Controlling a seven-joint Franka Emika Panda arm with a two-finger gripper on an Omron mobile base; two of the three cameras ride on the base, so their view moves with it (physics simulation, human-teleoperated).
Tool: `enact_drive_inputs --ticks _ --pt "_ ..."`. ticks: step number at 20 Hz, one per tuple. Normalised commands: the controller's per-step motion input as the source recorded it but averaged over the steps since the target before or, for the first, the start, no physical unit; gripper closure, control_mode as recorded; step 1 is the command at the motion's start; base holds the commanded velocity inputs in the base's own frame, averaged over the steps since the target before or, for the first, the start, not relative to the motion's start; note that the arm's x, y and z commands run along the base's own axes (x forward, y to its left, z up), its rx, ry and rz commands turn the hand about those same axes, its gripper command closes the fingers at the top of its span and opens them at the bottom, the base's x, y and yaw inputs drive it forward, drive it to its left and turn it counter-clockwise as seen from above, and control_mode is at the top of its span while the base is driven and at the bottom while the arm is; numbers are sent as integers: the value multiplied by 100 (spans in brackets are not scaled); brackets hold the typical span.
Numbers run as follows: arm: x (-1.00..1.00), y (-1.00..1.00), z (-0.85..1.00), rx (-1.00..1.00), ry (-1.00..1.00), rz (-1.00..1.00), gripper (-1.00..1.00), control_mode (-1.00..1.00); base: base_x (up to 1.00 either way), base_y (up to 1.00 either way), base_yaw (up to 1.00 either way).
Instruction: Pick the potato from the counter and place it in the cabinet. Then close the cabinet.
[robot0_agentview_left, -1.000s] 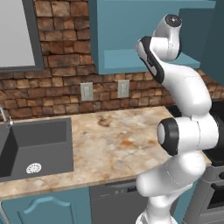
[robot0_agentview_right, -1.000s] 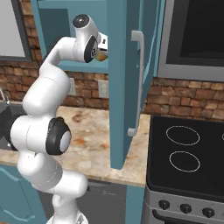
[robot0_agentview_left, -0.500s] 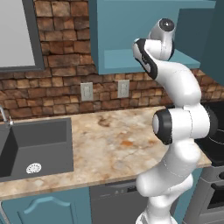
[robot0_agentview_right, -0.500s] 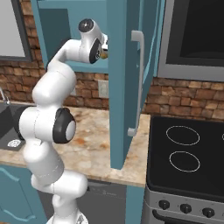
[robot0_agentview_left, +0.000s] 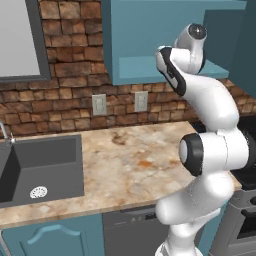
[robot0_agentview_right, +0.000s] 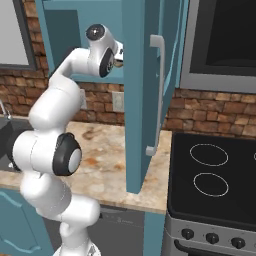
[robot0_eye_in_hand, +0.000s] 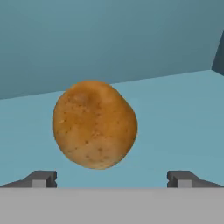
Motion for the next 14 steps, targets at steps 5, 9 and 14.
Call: enact_drive_inputs --ticks 5,9,14 --pt "-75 -1 -22 0 -56 -8 -100 -100 0 0 0" --pt "-100 -14 8 0 -33 -13 -100 -100 0 0 0" --pt "-100 -10 26 1 -1 -14 -100 -100 0 0 0"
